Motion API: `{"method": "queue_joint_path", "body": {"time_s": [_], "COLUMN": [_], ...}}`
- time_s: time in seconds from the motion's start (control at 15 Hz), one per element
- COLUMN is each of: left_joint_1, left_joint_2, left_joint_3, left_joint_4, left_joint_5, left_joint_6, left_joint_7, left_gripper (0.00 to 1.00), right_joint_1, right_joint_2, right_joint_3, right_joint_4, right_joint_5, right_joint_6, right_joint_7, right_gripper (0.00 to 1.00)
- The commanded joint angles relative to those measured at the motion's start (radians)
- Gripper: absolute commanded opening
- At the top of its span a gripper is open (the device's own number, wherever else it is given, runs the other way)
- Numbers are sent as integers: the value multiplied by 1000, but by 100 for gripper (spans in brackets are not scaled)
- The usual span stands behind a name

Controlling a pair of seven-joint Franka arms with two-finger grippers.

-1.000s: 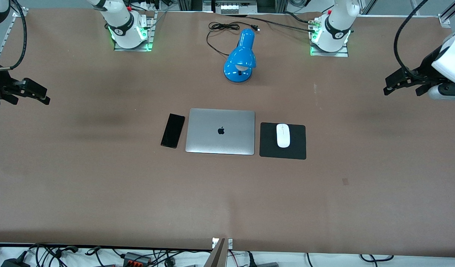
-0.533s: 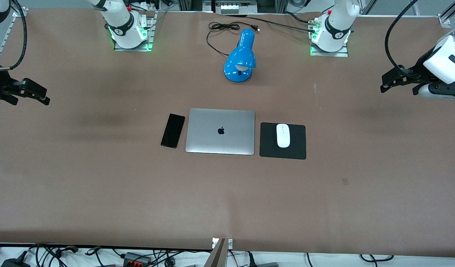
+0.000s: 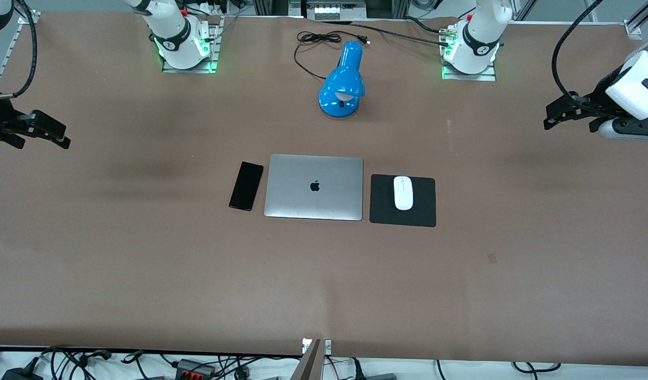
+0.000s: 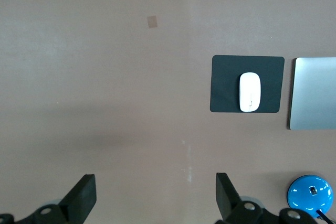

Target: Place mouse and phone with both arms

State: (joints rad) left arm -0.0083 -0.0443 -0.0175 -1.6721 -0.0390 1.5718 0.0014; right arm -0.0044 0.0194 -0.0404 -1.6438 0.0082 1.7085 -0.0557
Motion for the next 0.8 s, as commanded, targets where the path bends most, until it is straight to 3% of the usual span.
{"method": "queue_joint_path", "body": {"time_s": [0.0, 0.73], "left_joint_1": [-7, -7], "left_joint_2": [3, 9], "left_joint_3": [5, -7], "left_joint_4": [20, 32], "left_joint_5": [19, 19], "left_joint_6": [-19, -21], "left_joint_7": [-8, -9], "left_gripper": [100, 100], "right_joint_1": [-57, -57], "right_joint_2": [-19, -52], "right_joint_3": [63, 59], "right_joint_4": [-10, -48], "right_joint_5": [-10, -5], "right_joint_6": [0, -7], "right_joint_7": [7, 8], "right_gripper": [100, 100]}}
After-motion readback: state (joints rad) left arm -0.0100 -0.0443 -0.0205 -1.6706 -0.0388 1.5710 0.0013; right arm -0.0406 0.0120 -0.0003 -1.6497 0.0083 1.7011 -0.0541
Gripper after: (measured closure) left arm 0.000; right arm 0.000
